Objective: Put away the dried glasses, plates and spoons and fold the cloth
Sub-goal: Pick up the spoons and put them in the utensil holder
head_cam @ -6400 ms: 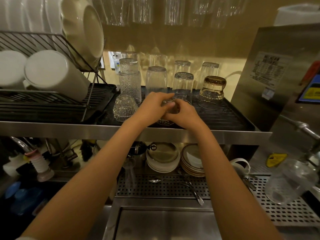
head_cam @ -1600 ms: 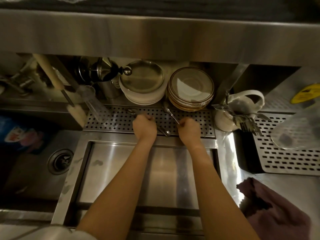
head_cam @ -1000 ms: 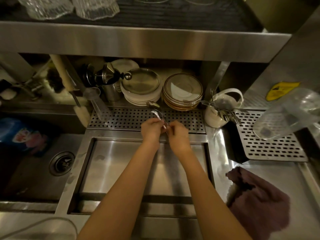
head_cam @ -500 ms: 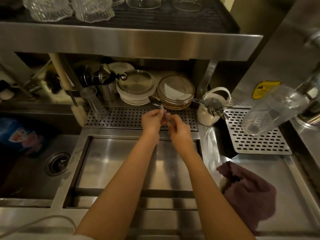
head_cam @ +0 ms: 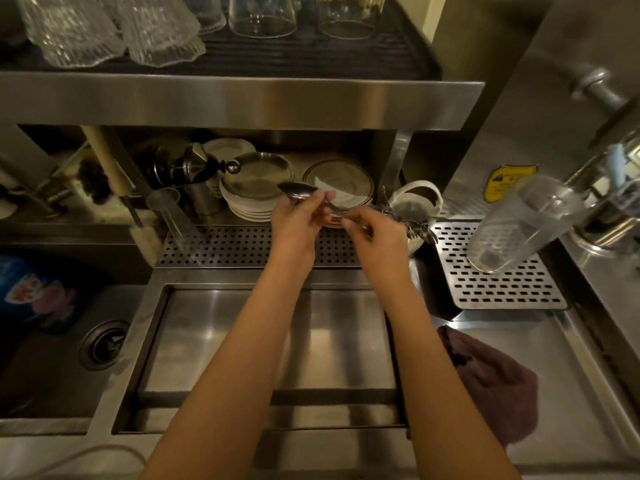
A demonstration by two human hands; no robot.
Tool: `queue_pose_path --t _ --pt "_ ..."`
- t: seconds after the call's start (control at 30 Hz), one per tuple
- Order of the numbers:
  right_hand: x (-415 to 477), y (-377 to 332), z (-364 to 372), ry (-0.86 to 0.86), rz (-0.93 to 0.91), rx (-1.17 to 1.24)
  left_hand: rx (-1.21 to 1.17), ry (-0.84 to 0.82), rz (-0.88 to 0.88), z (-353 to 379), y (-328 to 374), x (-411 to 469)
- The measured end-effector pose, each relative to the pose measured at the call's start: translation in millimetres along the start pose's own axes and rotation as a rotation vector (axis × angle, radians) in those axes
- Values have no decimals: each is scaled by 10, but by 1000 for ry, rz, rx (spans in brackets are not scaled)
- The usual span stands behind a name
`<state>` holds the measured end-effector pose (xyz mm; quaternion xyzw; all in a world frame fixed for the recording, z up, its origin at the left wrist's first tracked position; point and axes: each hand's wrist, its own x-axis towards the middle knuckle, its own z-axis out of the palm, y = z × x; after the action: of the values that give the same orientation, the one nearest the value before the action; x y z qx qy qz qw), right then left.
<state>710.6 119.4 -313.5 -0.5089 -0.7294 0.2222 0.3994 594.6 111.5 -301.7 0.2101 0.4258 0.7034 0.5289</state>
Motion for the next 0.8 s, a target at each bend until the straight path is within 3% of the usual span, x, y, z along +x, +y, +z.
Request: queue_pose_path --t 0.1,0.33,0.47,0.8 --pt "122 14 -210 6 -9 -29 -67 -132 46 86 53 7" --pt "365 279 -467 47 -53 -271 -77 -265 74 256 -61 7" --pt "504 529 -505 -69 -5 -371 72 -227 91 413 -177 43" --pt "634 780 -534 -220 83 -309 542 -54 209 669 -536 203"
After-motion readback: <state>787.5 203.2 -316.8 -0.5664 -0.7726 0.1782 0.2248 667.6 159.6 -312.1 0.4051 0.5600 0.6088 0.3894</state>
